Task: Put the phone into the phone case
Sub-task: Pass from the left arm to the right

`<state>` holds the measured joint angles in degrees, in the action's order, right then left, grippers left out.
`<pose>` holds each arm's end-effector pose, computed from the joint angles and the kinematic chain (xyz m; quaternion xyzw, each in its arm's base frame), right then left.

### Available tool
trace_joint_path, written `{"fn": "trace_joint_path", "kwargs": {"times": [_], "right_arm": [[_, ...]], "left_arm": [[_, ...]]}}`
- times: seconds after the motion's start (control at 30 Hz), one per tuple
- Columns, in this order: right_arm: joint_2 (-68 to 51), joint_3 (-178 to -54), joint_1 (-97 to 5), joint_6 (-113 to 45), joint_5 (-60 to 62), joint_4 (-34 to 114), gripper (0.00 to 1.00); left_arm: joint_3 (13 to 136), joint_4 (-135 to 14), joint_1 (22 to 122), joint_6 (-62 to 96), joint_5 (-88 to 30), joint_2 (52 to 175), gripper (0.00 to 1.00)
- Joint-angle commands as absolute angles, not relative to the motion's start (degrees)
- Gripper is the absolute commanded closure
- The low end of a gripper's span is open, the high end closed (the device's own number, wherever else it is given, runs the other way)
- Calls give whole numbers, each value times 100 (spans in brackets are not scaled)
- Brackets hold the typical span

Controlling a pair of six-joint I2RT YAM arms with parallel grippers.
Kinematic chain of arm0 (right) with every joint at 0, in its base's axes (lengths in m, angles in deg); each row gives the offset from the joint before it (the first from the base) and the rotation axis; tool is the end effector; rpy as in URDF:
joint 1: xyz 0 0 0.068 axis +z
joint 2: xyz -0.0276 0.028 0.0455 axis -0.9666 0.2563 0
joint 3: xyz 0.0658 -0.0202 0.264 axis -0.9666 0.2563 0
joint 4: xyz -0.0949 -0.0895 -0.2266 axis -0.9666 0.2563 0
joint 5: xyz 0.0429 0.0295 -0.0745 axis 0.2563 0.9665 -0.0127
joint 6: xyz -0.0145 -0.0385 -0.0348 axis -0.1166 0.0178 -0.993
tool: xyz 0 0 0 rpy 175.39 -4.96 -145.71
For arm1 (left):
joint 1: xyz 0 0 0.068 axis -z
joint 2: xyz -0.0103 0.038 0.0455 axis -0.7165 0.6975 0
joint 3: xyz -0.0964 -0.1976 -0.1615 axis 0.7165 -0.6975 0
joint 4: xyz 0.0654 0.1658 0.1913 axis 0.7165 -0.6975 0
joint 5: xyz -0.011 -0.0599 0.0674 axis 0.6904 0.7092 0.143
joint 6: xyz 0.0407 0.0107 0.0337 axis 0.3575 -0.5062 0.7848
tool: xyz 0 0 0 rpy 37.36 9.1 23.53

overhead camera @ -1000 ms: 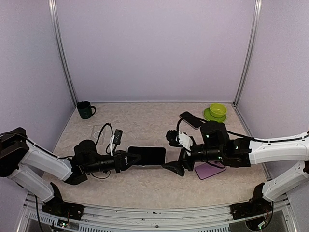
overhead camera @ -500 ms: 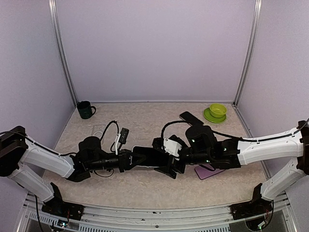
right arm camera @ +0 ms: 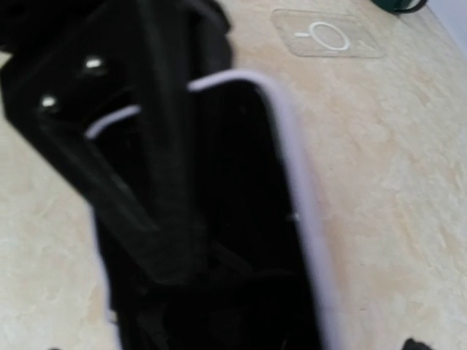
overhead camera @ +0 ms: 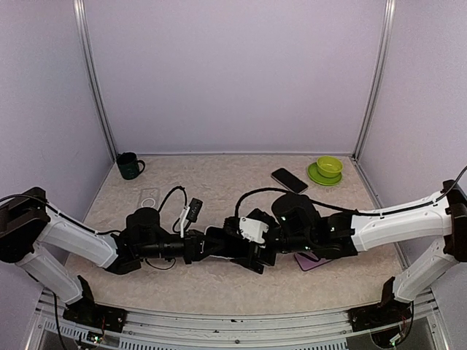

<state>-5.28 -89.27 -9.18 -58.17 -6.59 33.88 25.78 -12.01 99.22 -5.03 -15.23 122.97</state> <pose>0.1313 0.2946 0.2287 -0.5752 0.6478 0.2074 0.4545 0.1513 -0.2268 0.1691 0.2545 0.7234 -0.5367 0.3519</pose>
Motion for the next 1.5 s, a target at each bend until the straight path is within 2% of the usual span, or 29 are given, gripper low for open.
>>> {"fn": "trace_joint_path", "kwargs": {"times": [0.0,0.73,1.13,1.3,1.47], "right_arm": [[-327,-9083,-746,-6010,-762,3461,0],[441,-9420,-318,-6405,-2274,3231,0],[655,-9522,-179,-6258,-2534,3035,7],[750,-9590,-159,-6253,-2627,3215,16],[771,-9662,-159,-6248,-2595,3426,37]], "left_arm": [[2868,-845,9971,-431,-1363,12386,100],[2971,-692,10009,-491,-1273,12643,100],[2966,-642,10008,-541,-1293,12665,100],[2916,-615,10008,-550,-1318,12629,100],[2893,-615,10002,-541,-1330,12596,100]]}}
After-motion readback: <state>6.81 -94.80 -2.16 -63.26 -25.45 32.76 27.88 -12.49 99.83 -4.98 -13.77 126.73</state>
